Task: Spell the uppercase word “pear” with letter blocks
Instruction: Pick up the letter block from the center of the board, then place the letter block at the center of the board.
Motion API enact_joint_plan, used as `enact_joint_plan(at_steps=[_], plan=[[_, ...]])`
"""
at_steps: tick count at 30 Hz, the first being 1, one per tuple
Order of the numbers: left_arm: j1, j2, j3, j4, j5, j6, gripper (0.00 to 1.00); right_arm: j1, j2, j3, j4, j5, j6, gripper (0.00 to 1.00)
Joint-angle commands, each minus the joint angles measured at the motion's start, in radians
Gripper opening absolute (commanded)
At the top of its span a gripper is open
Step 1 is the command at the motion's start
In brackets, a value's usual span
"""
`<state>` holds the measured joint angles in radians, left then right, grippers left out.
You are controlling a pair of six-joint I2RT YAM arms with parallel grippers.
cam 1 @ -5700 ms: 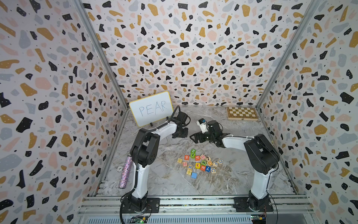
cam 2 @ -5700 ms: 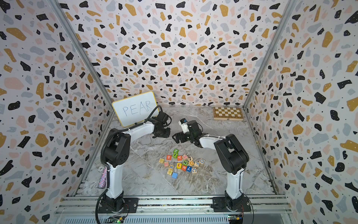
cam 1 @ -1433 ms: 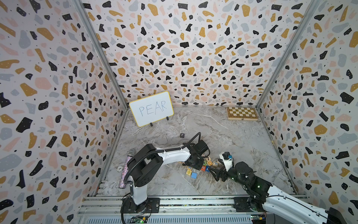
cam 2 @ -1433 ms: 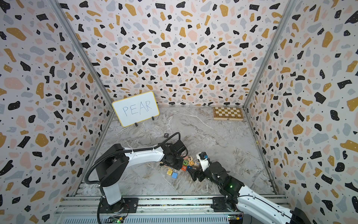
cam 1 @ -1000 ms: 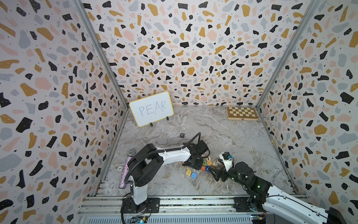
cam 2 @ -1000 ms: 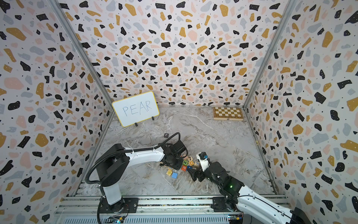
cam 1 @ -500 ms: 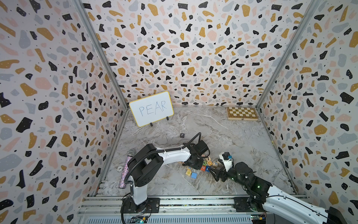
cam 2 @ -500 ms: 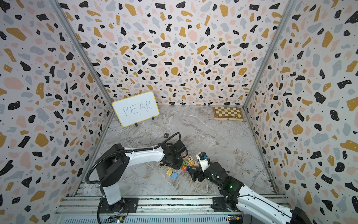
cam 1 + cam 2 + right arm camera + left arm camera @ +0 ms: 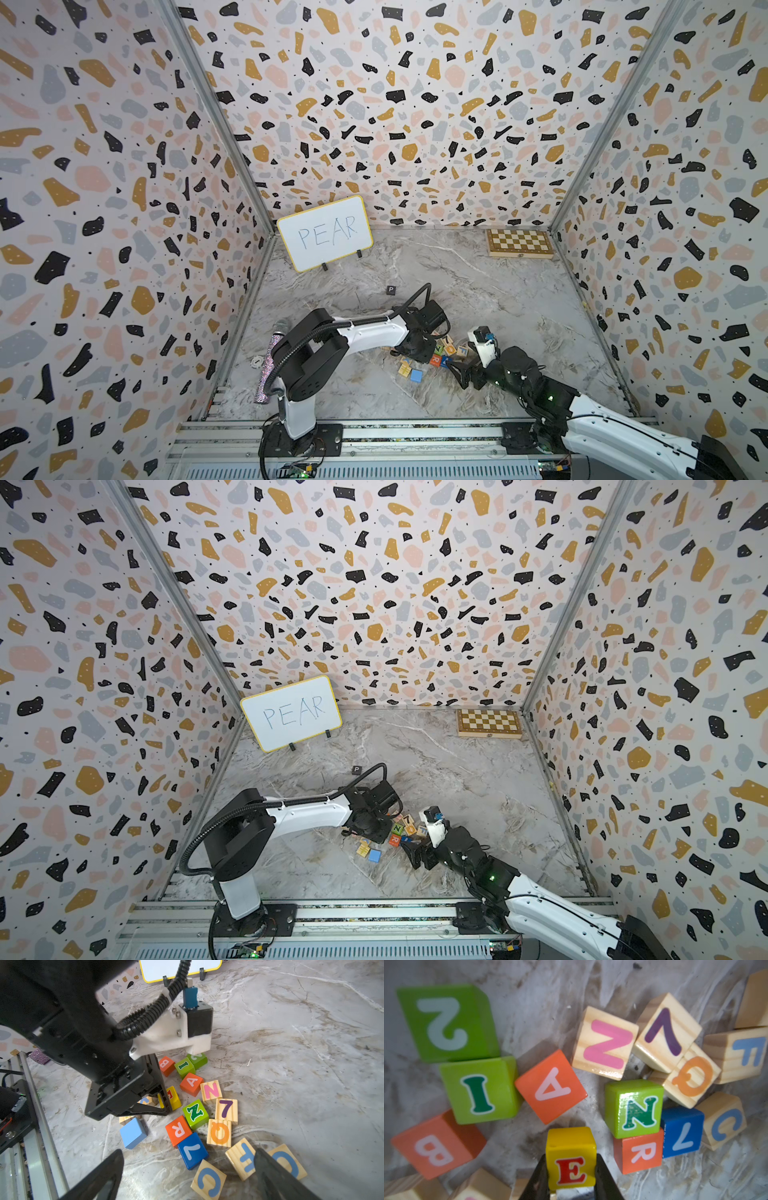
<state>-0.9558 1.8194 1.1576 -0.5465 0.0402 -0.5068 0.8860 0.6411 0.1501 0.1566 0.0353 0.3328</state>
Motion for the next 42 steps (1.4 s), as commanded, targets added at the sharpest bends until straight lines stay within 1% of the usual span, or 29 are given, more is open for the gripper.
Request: enact_joint_plan(at_steps=[1, 4, 8, 11, 19, 23, 26, 29, 32, 35, 39, 42], plan=[[-0.002, -0.059, 0.003, -0.014, -0.030, 0.024, 0.19, -0.004, 0.017, 0.043, -0.023, 0.057, 0.020, 0.99], [0.000, -0.093, -0.001, -0.018, -0.039, 0.027, 0.17, -0.046, 0.046, 0.056, -0.011, -0.022, 0.014, 1.00], [0.007, -0.139, 0.002, -0.031, -0.057, 0.034, 0.17, -0.149, 0.101, 0.071, 0.007, -0.159, 0.019, 1.00], [0.019, -0.155, 0.014, -0.042, -0.063, 0.041, 0.17, -0.193, 0.125, 0.072, 0.031, -0.208, 0.018, 1.00], [0.065, -0.172, 0.068, -0.061, -0.050, 0.080, 0.17, -0.206, 0.175, 0.130, 0.063, -0.216, -0.013, 0.99], [0.091, -0.194, 0.077, -0.044, -0.063, 0.098, 0.17, -0.249, 0.215, 0.165, 0.094, -0.264, -0.028, 1.00], [0.126, -0.200, 0.083, -0.026, -0.059, 0.110, 0.17, -0.263, 0.257, 0.193, 0.117, -0.249, -0.045, 0.99], [0.163, -0.194, 0.103, -0.019, -0.054, 0.136, 0.17, -0.283, 0.310, 0.224, 0.148, -0.265, -0.060, 0.99], [0.196, -0.182, 0.130, -0.018, -0.064, 0.158, 0.17, -0.291, 0.373, 0.263, 0.176, -0.267, -0.044, 0.99], [0.223, -0.154, 0.157, -0.010, -0.043, 0.165, 0.17, -0.291, 0.448, 0.305, 0.197, -0.282, -0.032, 0.99], [0.255, -0.109, 0.204, -0.010, -0.054, 0.185, 0.17, -0.295, 0.538, 0.364, 0.224, -0.267, -0.037, 0.99], [0.287, -0.061, 0.256, -0.019, -0.032, 0.190, 0.17, -0.317, 0.602, 0.418, 0.230, -0.246, -0.024, 1.00]])
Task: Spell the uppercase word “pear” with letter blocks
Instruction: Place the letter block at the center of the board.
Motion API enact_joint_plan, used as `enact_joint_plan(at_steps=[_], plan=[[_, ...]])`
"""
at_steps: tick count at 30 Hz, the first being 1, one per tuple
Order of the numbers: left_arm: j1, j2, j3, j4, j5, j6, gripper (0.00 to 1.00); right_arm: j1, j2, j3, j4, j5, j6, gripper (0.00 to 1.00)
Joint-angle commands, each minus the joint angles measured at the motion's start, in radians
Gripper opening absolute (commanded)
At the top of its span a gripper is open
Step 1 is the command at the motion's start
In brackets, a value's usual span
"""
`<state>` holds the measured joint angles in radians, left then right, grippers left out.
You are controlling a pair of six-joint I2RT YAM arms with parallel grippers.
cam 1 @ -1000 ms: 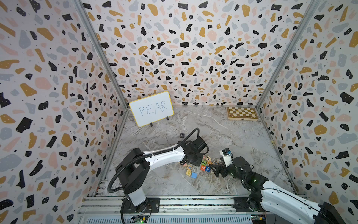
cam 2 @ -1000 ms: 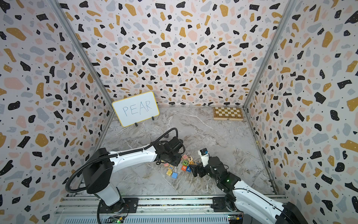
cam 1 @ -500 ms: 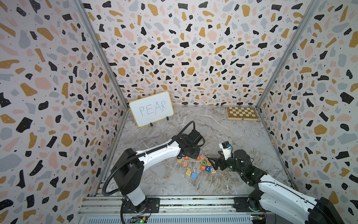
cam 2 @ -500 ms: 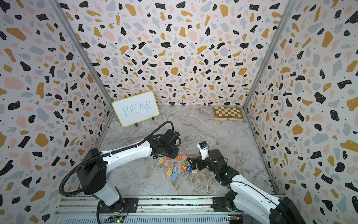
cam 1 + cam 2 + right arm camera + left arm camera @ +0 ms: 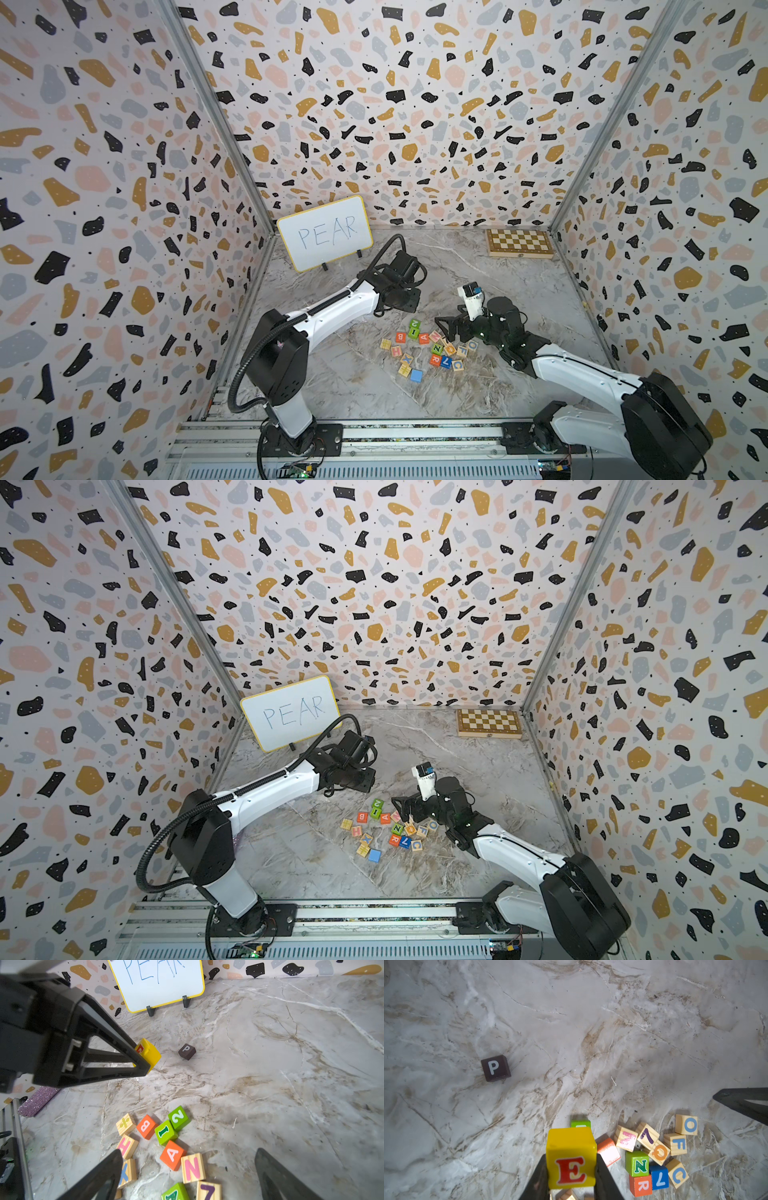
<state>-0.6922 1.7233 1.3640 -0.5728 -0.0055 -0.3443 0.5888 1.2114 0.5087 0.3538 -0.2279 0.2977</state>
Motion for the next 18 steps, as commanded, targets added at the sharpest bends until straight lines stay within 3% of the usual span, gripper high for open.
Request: enact_joint_plan(at_steps=[1, 18], plan=[[0.030, 0.052, 0.070, 0.001, 0.018, 0.032, 0.17, -0.026, 0.051, 0.075, 0.031, 0.024, 0.021, 1.00], [0.089, 0.296, 0.300, -0.045, 0.022, 0.002, 0.20, -0.089, 0.293, 0.211, 0.066, 0.035, 0.061, 1.00]])
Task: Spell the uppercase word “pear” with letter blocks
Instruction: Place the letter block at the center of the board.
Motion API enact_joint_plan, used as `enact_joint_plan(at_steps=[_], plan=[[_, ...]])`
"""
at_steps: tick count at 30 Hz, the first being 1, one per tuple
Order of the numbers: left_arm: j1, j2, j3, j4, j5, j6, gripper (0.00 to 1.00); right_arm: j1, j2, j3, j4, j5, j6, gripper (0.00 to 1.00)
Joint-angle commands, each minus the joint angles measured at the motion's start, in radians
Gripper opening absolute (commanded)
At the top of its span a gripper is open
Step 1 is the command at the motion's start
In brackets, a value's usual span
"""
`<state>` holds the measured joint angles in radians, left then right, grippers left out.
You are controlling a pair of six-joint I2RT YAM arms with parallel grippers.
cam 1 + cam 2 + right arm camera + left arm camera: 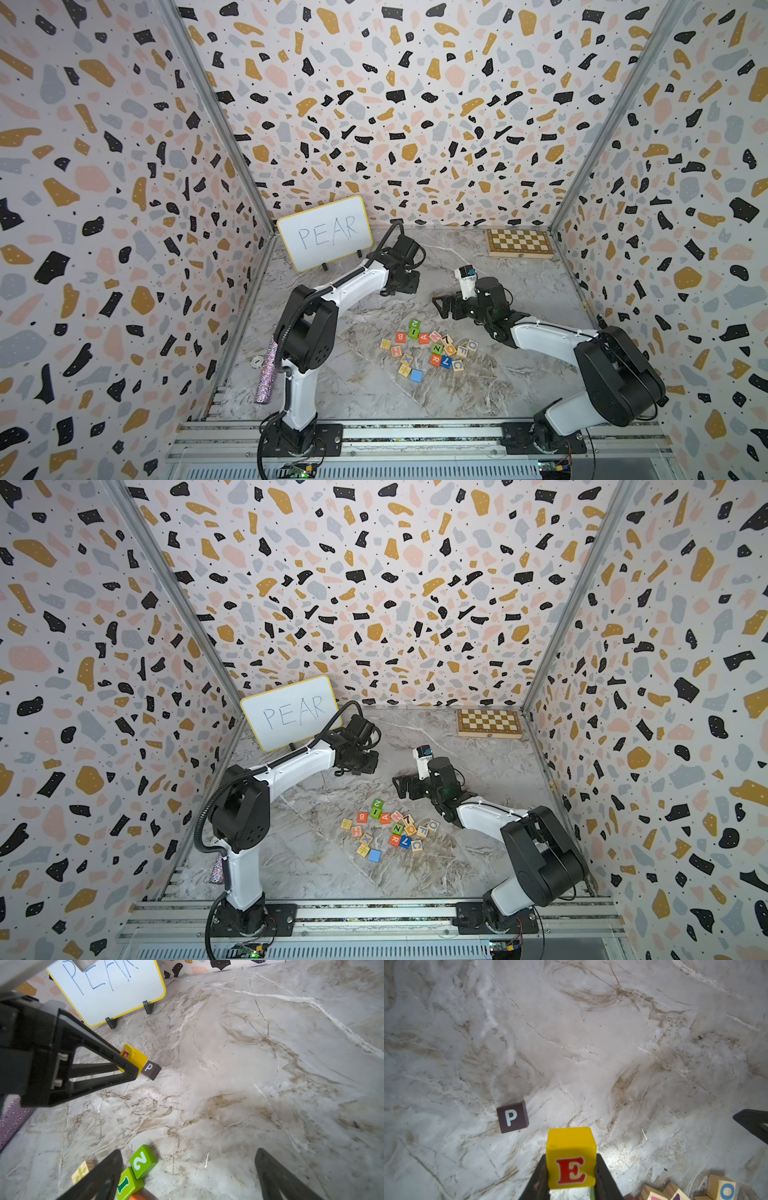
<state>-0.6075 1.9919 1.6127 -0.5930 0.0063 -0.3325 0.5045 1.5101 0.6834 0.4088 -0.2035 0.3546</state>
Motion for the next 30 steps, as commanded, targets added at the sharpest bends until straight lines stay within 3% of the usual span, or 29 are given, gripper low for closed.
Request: enact_joint_plan(at_steps=[1, 30], plan=[[0.005, 0.043, 0.064, -0.032, 0.014, -0.012, 0.20, -0.006, -0.002, 0.039, 0.014, 0.015, 0.007, 1.00], [0.045, 0.246, 0.230, -0.129, 0.016, -0.061, 0.21, 0.022, -0.007, -0.013, 0.089, 0.011, -0.045, 1.00]])
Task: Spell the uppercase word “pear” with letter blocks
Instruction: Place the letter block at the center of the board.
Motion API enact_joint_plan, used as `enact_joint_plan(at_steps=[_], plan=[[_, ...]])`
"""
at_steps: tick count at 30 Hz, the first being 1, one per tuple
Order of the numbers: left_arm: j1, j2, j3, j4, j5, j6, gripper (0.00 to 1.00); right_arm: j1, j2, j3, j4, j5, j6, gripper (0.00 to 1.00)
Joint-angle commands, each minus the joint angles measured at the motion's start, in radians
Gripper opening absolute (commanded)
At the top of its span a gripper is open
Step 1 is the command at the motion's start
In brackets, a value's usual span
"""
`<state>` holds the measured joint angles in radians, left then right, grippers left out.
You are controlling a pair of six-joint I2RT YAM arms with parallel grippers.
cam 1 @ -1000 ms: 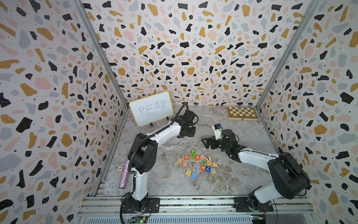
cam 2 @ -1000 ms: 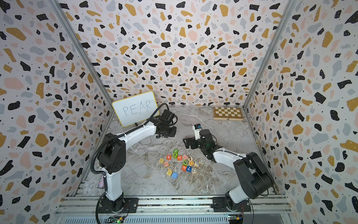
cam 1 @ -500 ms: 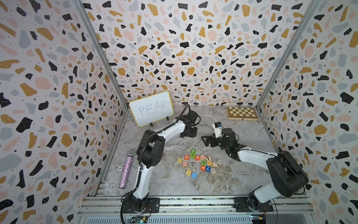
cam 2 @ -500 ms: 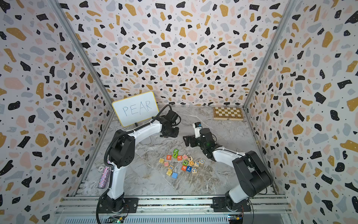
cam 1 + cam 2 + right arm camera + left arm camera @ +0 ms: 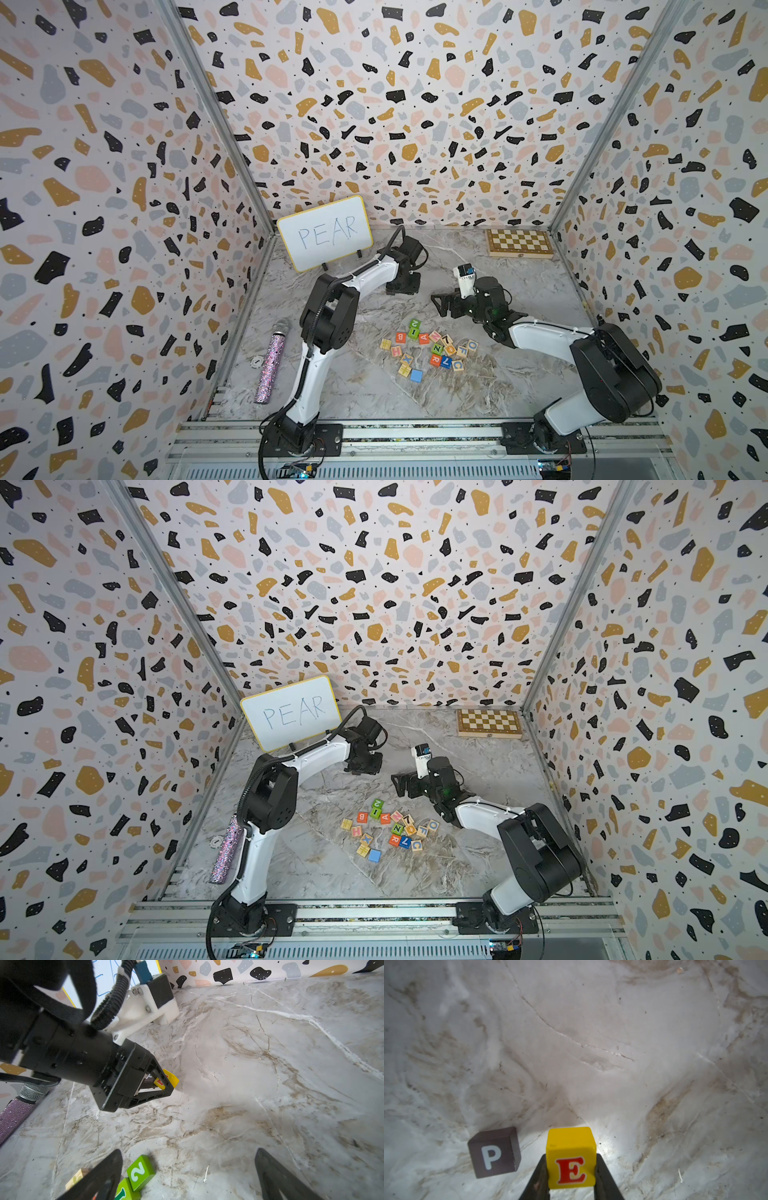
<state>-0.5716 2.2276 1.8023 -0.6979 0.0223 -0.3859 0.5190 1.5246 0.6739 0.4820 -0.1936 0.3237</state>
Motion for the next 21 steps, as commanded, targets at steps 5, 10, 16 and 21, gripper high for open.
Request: enact_joint_plan(at_steps=[5, 10, 16, 21], plan=[[0.016, 0.029, 0.056, -0.028, 0.006, -0.008, 0.21, 0.013, -0.018, -0.004, 0.020, 0.004, -0.018, 1.00], [0.016, 0.047, 0.058, -0.025, 0.038, -0.020, 0.22, 0.015, -0.006, -0.002, 0.024, 0.000, -0.017, 1.00], [0.015, 0.052, 0.052, -0.021, 0.058, -0.027, 0.23, 0.015, 0.010, 0.000, 0.035, -0.012, -0.012, 1.00], [0.015, 0.064, 0.050, -0.013, 0.066, -0.034, 0.23, 0.015, 0.012, -0.002, 0.043, -0.023, -0.007, 1.00]])
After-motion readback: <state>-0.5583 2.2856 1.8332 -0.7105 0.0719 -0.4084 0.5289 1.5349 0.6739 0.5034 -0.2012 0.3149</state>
